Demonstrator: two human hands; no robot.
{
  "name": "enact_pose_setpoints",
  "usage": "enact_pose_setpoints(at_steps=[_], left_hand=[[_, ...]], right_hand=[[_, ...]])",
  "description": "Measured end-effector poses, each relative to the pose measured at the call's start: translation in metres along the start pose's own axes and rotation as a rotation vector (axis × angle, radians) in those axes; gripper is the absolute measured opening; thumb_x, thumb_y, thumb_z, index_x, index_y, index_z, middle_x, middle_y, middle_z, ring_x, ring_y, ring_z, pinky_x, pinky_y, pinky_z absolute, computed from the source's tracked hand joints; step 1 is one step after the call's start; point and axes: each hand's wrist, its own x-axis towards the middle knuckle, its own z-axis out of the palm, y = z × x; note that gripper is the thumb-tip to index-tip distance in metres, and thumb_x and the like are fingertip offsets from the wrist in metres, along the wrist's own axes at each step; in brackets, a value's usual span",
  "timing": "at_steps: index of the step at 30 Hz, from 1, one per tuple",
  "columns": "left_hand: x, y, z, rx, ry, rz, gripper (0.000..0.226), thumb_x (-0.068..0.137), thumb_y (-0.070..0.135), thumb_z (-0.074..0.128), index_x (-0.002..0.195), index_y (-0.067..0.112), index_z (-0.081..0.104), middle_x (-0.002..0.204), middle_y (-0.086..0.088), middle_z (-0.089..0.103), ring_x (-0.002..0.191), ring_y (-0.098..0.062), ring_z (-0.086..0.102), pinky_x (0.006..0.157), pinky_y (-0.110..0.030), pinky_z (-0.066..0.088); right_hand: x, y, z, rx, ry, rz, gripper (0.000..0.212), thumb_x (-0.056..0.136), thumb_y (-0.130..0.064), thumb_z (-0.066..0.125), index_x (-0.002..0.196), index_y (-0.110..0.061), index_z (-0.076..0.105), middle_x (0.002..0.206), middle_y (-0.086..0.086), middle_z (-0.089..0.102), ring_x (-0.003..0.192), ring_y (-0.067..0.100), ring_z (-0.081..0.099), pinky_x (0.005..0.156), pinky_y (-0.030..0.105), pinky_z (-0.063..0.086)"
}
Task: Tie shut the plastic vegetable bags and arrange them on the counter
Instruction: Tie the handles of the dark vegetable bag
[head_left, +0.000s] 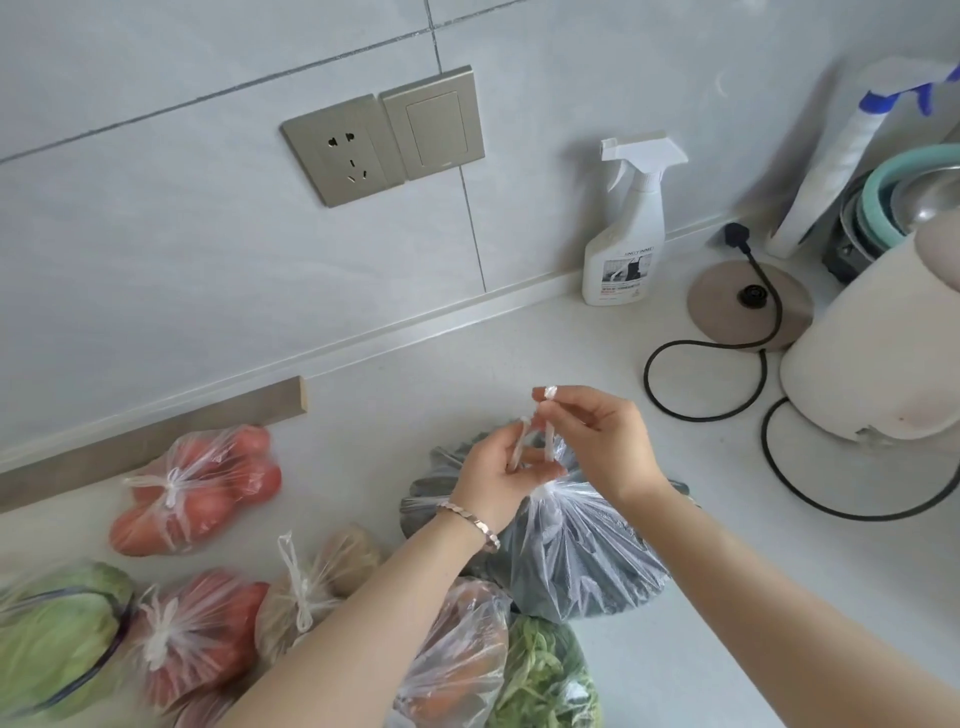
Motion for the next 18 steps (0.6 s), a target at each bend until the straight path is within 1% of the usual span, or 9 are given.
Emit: enact_pose_setpoints(at_steps=[2, 5, 7, 8, 10, 12, 13, 16, 18], left_hand=[[0.000, 0.001, 0.001, -0.108, 0.079, -0.063, 0.041, 0.078, 0.004, 0.067, 0.113, 0.021, 0.055, 0.077, 0.008, 0.065, 0.064, 0.008, 0.063, 0.070, -0.022, 0.056], [0.000, 0.002, 0.000, -0.236, 0.156, -0.129, 0.043, 0.081, -0.002, 0.062, 0.116, 0.019, 0.049, 0.081, 0.003, 0.066, 0.061, 0.005, 0.066, 0.058, -0.019, 0.057], [0.001, -0.001, -0.001, -0.282, 0.185, -0.143, 0.047, 0.079, -0.004, 0.063, 0.119, 0.018, 0.047, 0.081, 0.000, 0.067, 0.061, 0.003, 0.066, 0.056, -0.020, 0.057], [0.002, -0.001, -0.001, -0.284, 0.198, -0.141, 0.049, 0.078, -0.004, 0.064, 0.118, 0.018, 0.047, 0.079, -0.001, 0.068, 0.061, 0.002, 0.066, 0.056, -0.020, 0.056], [0.003, 0.000, 0.002, -0.260, 0.214, -0.123, 0.045, 0.077, -0.004, 0.065, 0.113, 0.019, 0.049, 0.070, 0.004, 0.070, 0.060, 0.002, 0.065, 0.059, -0.015, 0.054], [0.001, 0.003, 0.006, -0.252, 0.213, -0.106, 0.039, 0.078, -0.008, 0.062, 0.102, 0.020, 0.051, 0.055, 0.009, 0.069, 0.056, 0.004, 0.064, 0.058, -0.010, 0.051], [0.000, 0.006, 0.007, -0.260, 0.217, -0.111, 0.038, 0.079, -0.010, 0.060, 0.098, 0.023, 0.051, 0.053, 0.009, 0.068, 0.054, 0.004, 0.063, 0.055, -0.010, 0.050], [-0.004, 0.011, 0.010, -0.214, 0.307, -0.110, 0.031, 0.083, -0.005, 0.057, 0.094, 0.023, 0.049, 0.068, 0.003, 0.067, 0.055, 0.005, 0.062, 0.056, -0.015, 0.051], [-0.005, 0.019, 0.010, -0.088, 0.391, -0.084, 0.014, 0.087, 0.005, 0.052, 0.094, 0.017, 0.048, 0.083, -0.005, 0.060, 0.067, -0.002, 0.060, 0.065, -0.017, 0.045]], right_hand=[[0.001, 0.007, -0.005, 0.038, 0.060, 0.034, 0.011, 0.083, -0.006, 0.064, 0.089, -0.014, 0.067, 0.085, -0.013, 0.066, 0.065, -0.012, 0.061, 0.066, 0.003, 0.046], [-0.013, 0.026, -0.013, -0.026, 0.105, 0.098, 0.013, 0.083, -0.009, 0.064, 0.095, -0.015, 0.064, 0.086, -0.005, 0.068, 0.070, -0.006, 0.064, 0.070, 0.007, 0.050], [-0.028, 0.039, -0.012, -0.065, 0.049, 0.135, 0.021, 0.083, -0.007, 0.063, 0.094, -0.024, 0.058, 0.091, -0.003, 0.068, 0.079, 0.004, 0.066, 0.078, 0.015, 0.054], [-0.033, 0.044, -0.010, -0.105, 0.011, 0.140, 0.023, 0.084, -0.007, 0.062, 0.096, -0.027, 0.057, 0.091, -0.006, 0.067, 0.081, 0.004, 0.064, 0.079, 0.014, 0.053], [-0.039, 0.051, -0.004, -0.243, -0.058, 0.091, 0.019, 0.086, -0.010, 0.060, 0.098, -0.025, 0.063, 0.086, -0.006, 0.066, 0.073, 0.003, 0.056, 0.070, 0.012, 0.048], [-0.037, 0.054, 0.003, -0.335, -0.072, 0.021, 0.011, 0.088, -0.013, 0.058, 0.090, -0.012, 0.068, 0.079, 0.007, 0.064, 0.064, 0.009, 0.046, 0.062, 0.015, 0.039], [-0.036, 0.054, 0.006, -0.324, -0.062, 0.021, 0.013, 0.089, -0.014, 0.057, 0.087, -0.008, 0.069, 0.076, 0.011, 0.064, 0.062, 0.011, 0.045, 0.060, 0.017, 0.037], [-0.029, 0.053, 0.012, -0.278, -0.039, 0.121, 0.019, 0.090, -0.016, 0.055, 0.079, -0.009, 0.069, 0.062, 0.009, 0.061, 0.053, 0.010, 0.043, 0.056, 0.024, 0.035], [-0.023, 0.053, 0.016, -0.180, 0.034, 0.263, 0.023, 0.090, -0.014, 0.054, 0.075, -0.003, 0.068, 0.056, 0.007, 0.052, 0.051, 0.011, 0.038, 0.053, 0.026, 0.031]])
